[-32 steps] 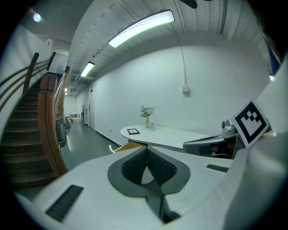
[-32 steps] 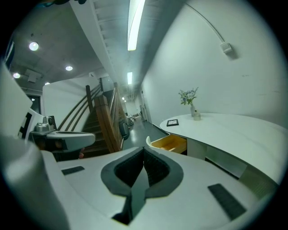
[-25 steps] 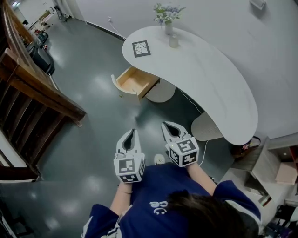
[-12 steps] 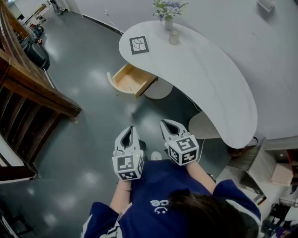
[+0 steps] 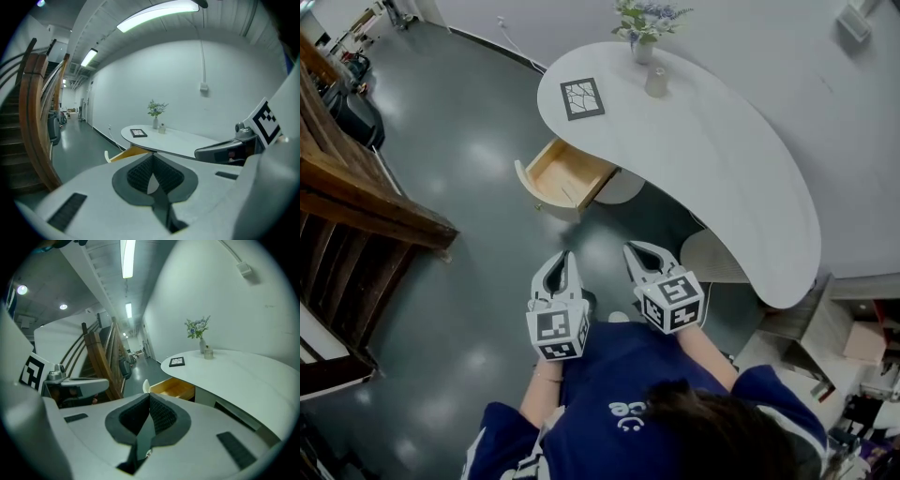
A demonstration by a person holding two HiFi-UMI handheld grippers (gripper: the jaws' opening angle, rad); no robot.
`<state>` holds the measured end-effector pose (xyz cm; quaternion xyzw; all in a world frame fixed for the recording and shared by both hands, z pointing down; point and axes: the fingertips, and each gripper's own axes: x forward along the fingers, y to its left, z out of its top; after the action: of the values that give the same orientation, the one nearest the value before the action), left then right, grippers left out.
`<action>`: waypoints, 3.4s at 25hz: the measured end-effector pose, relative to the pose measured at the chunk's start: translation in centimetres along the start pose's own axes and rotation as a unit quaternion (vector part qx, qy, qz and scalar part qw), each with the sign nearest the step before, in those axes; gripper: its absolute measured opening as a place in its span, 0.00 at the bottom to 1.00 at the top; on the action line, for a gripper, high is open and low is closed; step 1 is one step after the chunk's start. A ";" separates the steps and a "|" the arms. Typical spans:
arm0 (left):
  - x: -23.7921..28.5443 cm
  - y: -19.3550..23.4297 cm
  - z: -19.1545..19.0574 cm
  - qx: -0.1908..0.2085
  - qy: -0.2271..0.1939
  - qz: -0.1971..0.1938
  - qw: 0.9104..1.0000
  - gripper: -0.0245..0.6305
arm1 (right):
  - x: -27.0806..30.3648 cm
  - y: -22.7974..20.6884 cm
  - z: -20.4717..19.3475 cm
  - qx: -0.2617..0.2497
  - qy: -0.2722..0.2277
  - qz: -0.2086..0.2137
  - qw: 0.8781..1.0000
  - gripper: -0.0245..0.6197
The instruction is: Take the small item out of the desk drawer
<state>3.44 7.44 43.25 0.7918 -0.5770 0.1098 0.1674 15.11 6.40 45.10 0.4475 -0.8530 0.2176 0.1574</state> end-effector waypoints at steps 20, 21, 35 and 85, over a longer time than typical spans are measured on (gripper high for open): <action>9.5 10.5 3.8 0.018 0.011 -0.069 0.997 0.04 | 12.5 1.5 2.7 0.009 0.066 -0.027 0.997 0.05; 9.7 10.9 3.9 0.019 0.010 -0.069 0.997 0.04 | 12.8 1.5 2.7 0.009 0.068 -0.028 0.997 0.05; 11.4 14.5 4.0 -0.012 0.015 -0.010 1.000 0.04 | 17.1 -0.7 3.8 0.012 0.079 -0.004 0.997 0.05; 14.7 21.2 1.7 -0.137 0.107 0.237 0.956 0.04 | 39.1 -6.3 -8.5 -0.102 0.421 0.079 0.898 0.35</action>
<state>-12.21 -12.01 50.00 0.5857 -0.7362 0.1502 0.3038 -0.51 -19.59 71.92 0.2264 -0.7575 0.3088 0.5288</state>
